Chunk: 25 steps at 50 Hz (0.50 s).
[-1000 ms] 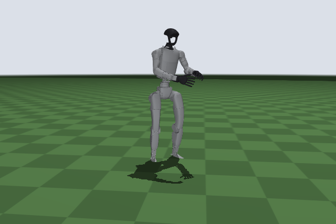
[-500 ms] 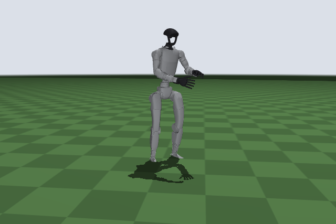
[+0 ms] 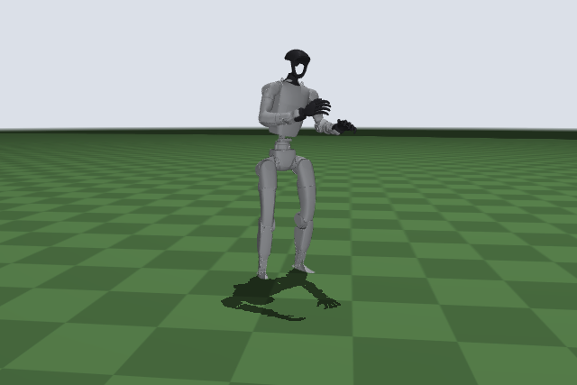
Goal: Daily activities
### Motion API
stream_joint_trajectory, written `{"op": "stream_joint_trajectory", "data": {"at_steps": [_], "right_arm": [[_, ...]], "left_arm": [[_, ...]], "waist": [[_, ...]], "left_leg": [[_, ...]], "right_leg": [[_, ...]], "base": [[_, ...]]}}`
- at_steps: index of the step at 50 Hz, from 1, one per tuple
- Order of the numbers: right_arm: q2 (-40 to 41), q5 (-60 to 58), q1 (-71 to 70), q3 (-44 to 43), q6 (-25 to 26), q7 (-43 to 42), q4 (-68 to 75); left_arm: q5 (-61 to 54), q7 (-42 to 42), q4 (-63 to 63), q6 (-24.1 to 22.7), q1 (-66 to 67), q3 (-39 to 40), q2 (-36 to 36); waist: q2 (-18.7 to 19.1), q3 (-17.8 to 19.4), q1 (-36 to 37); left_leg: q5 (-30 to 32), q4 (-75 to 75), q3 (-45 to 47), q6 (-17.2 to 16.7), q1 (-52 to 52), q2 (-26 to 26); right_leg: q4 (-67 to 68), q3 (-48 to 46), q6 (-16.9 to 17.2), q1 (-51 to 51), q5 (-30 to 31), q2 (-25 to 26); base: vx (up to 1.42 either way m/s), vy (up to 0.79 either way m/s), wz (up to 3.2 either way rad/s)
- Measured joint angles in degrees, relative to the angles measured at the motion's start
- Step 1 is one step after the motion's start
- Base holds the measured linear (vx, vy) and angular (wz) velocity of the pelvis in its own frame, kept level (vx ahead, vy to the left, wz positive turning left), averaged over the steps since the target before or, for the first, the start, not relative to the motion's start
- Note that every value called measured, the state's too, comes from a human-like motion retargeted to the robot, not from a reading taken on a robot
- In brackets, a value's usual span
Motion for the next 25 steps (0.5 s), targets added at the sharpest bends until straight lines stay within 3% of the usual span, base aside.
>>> {"op": "stream_joint_trajectory", "data": {"at_steps": [8, 25], "right_arm": [[-3.1, -2.3, -2.6, -3.6, 1.2, -0.4, -6.9], [-5.1, -0.7, 2.7, 6.0, 1.5, 7.0, 5.7]], "left_arm": [[-1.1, 0.3, 3.6, 1.5, -0.7, 0.7, -0.2], [8.4, -2.5, 2.2, -0.8, -6.5, -9.0, 6.2]], "waist": [[-2.0, -0.4, 0.4], [-0.2, -1.7, -0.5]], "left_leg": [[0.4, -0.5, 0.0, -0.1, 0.9, 0.1], [2.1, -4.0, -1.4, -0.7, 2.0, -0.7]], "right_leg": [[0.0, 0.2, 0.0, 0.5, 0.1, 0.2], [0.9, -1.2, -0.3, 0.7, -1.0, -0.7]], "base": [[0.0, 0.0, 0.0], [0.0, 0.0, 0.0]]}}
